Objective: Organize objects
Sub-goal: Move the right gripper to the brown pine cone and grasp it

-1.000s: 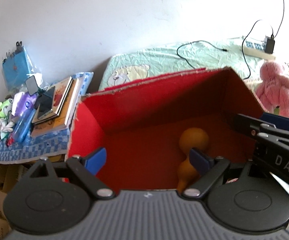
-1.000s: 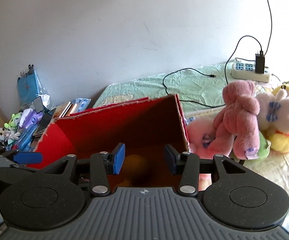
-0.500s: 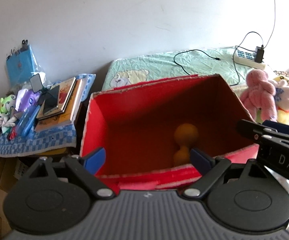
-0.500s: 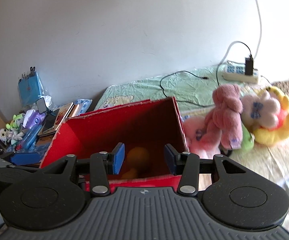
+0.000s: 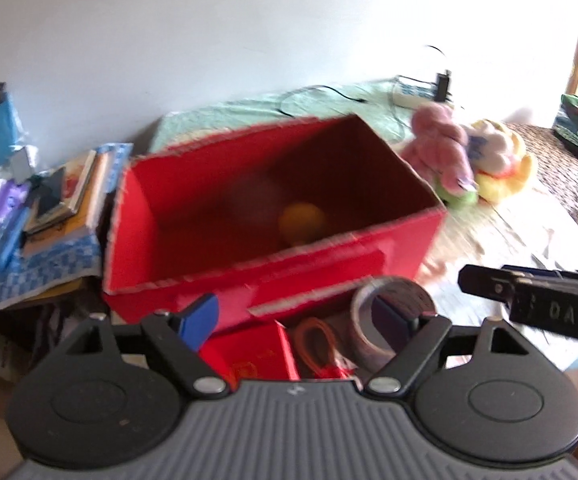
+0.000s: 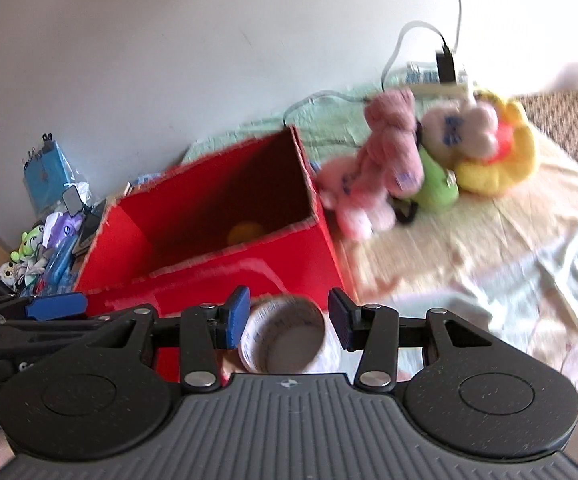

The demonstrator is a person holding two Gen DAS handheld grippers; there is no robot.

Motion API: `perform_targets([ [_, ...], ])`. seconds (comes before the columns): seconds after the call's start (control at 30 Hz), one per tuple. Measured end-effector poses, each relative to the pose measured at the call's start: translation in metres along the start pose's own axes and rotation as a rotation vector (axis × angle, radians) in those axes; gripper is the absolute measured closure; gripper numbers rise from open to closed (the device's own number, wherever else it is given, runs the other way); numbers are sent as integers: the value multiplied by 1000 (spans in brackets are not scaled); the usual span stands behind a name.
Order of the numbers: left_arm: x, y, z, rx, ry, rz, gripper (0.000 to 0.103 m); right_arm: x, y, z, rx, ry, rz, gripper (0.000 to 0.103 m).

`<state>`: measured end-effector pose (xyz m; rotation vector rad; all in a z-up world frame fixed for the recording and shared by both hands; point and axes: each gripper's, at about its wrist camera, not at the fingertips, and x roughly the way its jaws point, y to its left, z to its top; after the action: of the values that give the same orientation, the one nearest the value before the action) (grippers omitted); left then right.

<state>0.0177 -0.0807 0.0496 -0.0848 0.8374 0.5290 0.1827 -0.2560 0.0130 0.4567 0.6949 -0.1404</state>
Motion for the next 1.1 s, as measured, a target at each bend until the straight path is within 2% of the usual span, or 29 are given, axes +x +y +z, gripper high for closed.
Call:
perform_targets([
  [0.23, 3, -24, -36, 64, 42, -235, 25, 13, -40, -23, 68, 172, 85, 56],
  [0.4, 25, -48, -49, 41, 113, -337, 22, 32, -66, -30, 125, 317, 208, 56],
  [0.53, 48, -64, -55, 34, 162, -284, 21, 49, -78, -31, 146, 388, 287, 56],
  [0.6, 59, -69, -56, 9, 191, -283, 21, 58, -83, -32, 150, 437, 312, 56],
  [0.73, 76, -75, -56, -30, 224, -244, 25, 76, -91, -31, 163, 506, 369, 56],
  [0.87, 93, -75, -62, -97, 277, -213, 35, 92, -92, -31, 164, 585, 436, 56],
  [0.9, 91, -76, -62, -107, 262, -190, 38, 95, -93, -30, 165, 598, 452, 56],
  [1.0, 94, -79, -62, -144, 276, -182, 47, 103, -95, -27, 177, 635, 502, 56],
  [1.1, 95, -82, -60, -160, 280, -157, 48, 112, -100, -23, 204, 679, 543, 61],
])
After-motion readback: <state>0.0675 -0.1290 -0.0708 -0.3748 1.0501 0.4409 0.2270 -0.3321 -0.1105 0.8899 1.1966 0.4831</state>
